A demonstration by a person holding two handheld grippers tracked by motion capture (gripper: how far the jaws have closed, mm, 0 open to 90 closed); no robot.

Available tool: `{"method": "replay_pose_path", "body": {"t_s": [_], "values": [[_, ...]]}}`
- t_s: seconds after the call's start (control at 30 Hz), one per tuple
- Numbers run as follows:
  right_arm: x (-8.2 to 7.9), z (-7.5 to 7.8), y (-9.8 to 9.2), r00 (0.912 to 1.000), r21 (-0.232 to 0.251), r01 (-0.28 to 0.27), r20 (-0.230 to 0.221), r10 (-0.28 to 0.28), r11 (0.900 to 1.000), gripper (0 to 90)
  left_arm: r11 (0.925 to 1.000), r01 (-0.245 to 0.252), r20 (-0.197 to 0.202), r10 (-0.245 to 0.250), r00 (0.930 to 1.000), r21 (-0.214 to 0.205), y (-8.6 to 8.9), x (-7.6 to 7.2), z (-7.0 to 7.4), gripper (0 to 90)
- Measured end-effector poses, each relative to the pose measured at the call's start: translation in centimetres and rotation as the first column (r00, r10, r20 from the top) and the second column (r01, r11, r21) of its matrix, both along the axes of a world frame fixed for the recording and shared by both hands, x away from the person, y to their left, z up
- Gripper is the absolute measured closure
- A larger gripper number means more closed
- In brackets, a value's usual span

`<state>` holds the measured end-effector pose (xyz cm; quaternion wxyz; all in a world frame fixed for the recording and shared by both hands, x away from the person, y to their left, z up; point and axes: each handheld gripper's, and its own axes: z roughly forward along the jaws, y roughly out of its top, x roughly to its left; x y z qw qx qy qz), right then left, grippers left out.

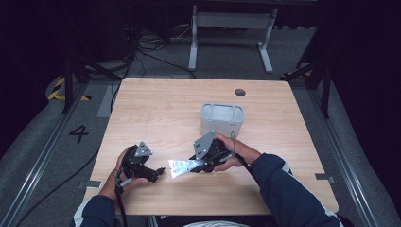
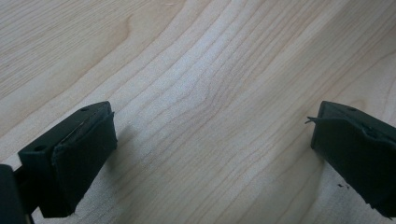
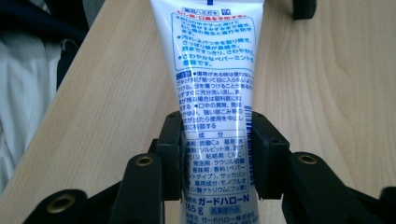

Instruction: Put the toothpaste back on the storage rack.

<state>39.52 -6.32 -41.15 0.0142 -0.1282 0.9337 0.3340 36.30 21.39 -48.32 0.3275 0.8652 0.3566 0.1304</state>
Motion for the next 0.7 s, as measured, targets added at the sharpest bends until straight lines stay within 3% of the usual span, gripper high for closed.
{"method": "replay_pose_path", "body": {"t_s": [0.33, 0.5, 0.53, 0.7], "values": [[0.5, 2.1, -2.8, 0.9976, 0.132, 0.069, -0.006, -0.068, 0.9888, 62.4, 1.0, 0.0, 0.0, 0.0, 1.0, 0.0, 0.0, 0.0, 0.0, 0.6], [0.7, 2.9, -3.8, 0.995, 0.183, 0.098, 0.001, -0.1, 0.9782, 62.4, 1.0, 0.0, 0.0, 0.0, 1.0, 0.0, 0.0, 0.0, 0.0, 0.6], [0.7, 3.3, -4.3, 0.9919, 0.207, 0.122, 0.007, -0.127, 0.9706, 62.3, 1.0, 0.0, 0.0, 0.0, 1.0, 0.0, 0.0, 0.0, 0.0, 0.6], [0.8, 4.0, -5.2, 0.9875, 0.248, 0.149, 0.012, -0.157, 0.9573, 62.3, 1.0, 0.0, 0.0, 0.0, 1.0, 0.0, 0.0, 0.0, 0.0, 0.6]]}}
